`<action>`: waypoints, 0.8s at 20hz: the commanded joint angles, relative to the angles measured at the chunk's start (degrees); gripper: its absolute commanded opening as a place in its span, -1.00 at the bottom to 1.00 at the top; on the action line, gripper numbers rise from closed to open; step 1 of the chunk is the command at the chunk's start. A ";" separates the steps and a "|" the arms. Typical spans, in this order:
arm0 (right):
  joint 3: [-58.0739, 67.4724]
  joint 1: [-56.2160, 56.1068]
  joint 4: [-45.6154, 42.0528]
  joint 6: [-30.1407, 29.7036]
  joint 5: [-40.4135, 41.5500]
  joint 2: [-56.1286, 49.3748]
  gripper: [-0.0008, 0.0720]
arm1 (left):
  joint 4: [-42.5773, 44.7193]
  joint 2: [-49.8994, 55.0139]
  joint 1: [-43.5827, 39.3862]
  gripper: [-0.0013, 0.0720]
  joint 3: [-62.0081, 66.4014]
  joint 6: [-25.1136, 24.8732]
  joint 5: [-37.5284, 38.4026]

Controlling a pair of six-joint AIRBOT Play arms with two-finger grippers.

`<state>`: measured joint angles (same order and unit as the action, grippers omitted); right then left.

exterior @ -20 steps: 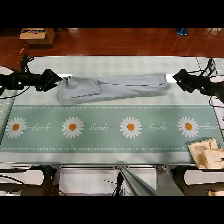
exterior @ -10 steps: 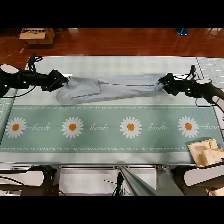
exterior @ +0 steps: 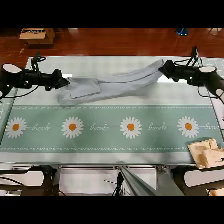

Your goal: Fold the shirts.

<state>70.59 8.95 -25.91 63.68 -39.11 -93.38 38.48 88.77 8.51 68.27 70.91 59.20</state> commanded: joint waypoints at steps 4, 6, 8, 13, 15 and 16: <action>0.76 -1.03 -16.57 8.81 -16.15 15.15 -0.90 | -14.60 0.04 -7.89 -0.89 0.07 -2.78 3.89; 0.76 -2.05 -21.59 13.05 -18.21 20.46 -0.90 | -14.93 0.20 -13.27 -0.89 0.04 -2.78 3.02; 0.76 -3.32 -27.41 18.58 -19.93 25.49 -0.90 | -14.99 0.39 -19.21 -0.89 0.07 -2.75 1.38; 0.76 -6.67 -33.40 26.18 -25.29 35.80 -0.90 | -15.04 2.27 -34.97 -0.89 0.07 0.90 -7.28; 0.76 -8.44 -34.64 28.76 -26.47 39.19 -0.90 | -15.30 2.80 -41.22 -0.89 0.07 2.14 -11.82; 0.76 -9.29 -34.69 29.55 -27.15 40.59 -0.90 | -16.15 3.02 -44.24 -0.89 0.07 2.47 -14.82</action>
<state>71.29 1.89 -57.58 88.58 -63.33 -57.76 23.42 91.02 -27.44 68.29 71.26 52.07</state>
